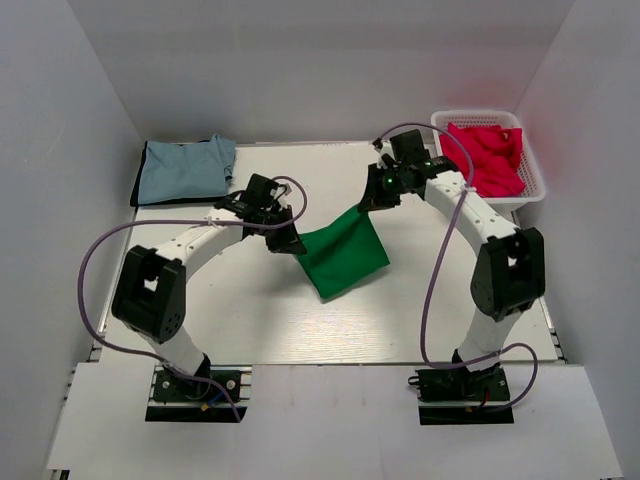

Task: Fold and stack the t-shirts
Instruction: Fold the long partially folded tshirt into a neat square

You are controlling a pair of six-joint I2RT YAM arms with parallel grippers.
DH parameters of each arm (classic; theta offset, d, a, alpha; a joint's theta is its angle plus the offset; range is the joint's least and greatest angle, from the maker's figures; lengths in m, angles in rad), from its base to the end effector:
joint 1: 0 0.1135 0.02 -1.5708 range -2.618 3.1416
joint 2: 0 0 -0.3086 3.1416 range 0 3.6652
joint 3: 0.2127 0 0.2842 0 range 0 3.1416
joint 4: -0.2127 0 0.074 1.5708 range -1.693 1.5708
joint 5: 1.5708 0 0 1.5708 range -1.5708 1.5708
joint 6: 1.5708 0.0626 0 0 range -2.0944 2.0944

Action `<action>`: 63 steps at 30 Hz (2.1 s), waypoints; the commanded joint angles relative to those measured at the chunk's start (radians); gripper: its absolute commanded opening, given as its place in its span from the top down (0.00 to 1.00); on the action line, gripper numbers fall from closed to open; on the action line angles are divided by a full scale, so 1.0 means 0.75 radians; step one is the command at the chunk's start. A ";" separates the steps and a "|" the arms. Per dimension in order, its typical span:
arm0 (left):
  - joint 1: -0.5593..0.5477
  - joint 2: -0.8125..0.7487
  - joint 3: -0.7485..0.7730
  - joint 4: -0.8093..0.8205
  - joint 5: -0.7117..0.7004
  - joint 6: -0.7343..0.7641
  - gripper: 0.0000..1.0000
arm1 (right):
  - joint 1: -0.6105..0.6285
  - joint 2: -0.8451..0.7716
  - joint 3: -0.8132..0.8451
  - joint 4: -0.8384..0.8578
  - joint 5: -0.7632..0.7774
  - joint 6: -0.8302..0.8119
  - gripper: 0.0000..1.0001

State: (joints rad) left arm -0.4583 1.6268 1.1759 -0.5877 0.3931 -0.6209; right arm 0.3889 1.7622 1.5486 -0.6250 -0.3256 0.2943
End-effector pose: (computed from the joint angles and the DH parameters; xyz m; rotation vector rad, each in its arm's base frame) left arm 0.3305 -0.1898 0.2410 -0.0748 2.7610 -0.8574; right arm 0.4107 0.1899 0.3171 -0.2719 2.4577 0.6989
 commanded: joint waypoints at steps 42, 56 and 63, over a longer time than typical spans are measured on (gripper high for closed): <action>0.102 0.434 0.138 0.460 0.045 -0.046 0.00 | -0.101 0.125 -0.584 0.723 -0.652 0.182 0.10; 0.106 0.655 0.542 0.158 -0.129 0.159 0.00 | -0.163 0.132 -0.543 0.633 -0.388 -0.004 0.10; 0.055 0.431 0.563 0.115 -0.181 0.210 0.00 | -0.132 -0.106 -0.531 0.741 -0.347 0.045 0.10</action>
State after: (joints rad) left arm -0.3946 2.0789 1.5997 -0.4667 0.2981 -0.5182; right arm 0.2802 1.7550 1.1275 -0.1226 -0.6228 0.3325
